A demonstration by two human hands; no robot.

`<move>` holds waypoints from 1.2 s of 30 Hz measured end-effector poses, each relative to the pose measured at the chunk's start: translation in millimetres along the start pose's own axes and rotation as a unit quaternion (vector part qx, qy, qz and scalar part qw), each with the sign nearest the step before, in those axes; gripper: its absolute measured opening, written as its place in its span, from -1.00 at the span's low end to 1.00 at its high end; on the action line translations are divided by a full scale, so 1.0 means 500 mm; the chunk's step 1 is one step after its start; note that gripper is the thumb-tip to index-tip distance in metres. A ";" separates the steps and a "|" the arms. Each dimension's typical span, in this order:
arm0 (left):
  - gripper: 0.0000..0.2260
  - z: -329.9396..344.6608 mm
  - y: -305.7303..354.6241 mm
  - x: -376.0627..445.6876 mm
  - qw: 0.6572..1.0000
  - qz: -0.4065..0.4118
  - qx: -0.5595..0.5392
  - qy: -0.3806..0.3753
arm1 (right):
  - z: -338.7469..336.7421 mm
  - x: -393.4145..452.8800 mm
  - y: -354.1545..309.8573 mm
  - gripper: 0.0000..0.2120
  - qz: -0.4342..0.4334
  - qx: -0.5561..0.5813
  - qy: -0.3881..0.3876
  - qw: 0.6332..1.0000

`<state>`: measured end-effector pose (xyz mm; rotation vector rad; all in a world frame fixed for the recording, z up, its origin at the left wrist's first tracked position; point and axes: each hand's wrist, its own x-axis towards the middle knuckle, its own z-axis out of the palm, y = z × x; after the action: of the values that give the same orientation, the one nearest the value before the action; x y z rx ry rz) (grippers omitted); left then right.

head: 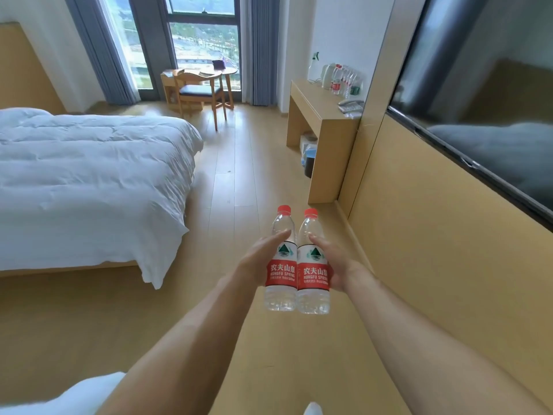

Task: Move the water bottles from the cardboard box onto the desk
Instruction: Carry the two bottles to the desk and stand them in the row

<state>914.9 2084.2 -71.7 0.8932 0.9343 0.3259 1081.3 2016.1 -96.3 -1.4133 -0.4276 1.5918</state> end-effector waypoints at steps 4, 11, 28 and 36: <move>-0.44 -0.032 0.054 0.089 1.000 -0.009 0.008 0.016 | -0.005 0.111 -0.055 -0.42 0.008 -0.011 -0.013 1.000; -0.47 -0.068 0.192 0.254 0.999 -0.023 -0.013 0.035 | -0.016 0.323 -0.217 -0.40 0.024 -0.037 -0.043 0.998; -0.42 -0.121 0.511 0.627 0.998 0.016 -0.016 0.059 | -0.048 0.678 -0.573 -0.44 0.051 -0.057 -0.065 0.995; -0.44 -0.250 0.698 0.850 0.999 0.009 0.014 0.042 | -0.010 0.907 -0.737 -0.48 0.025 -0.073 -0.043 0.996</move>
<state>1102.2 2616.2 -70.3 0.9188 1.0105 0.3690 1279.4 2565.6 -81.5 -1.4800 -0.5731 1.6951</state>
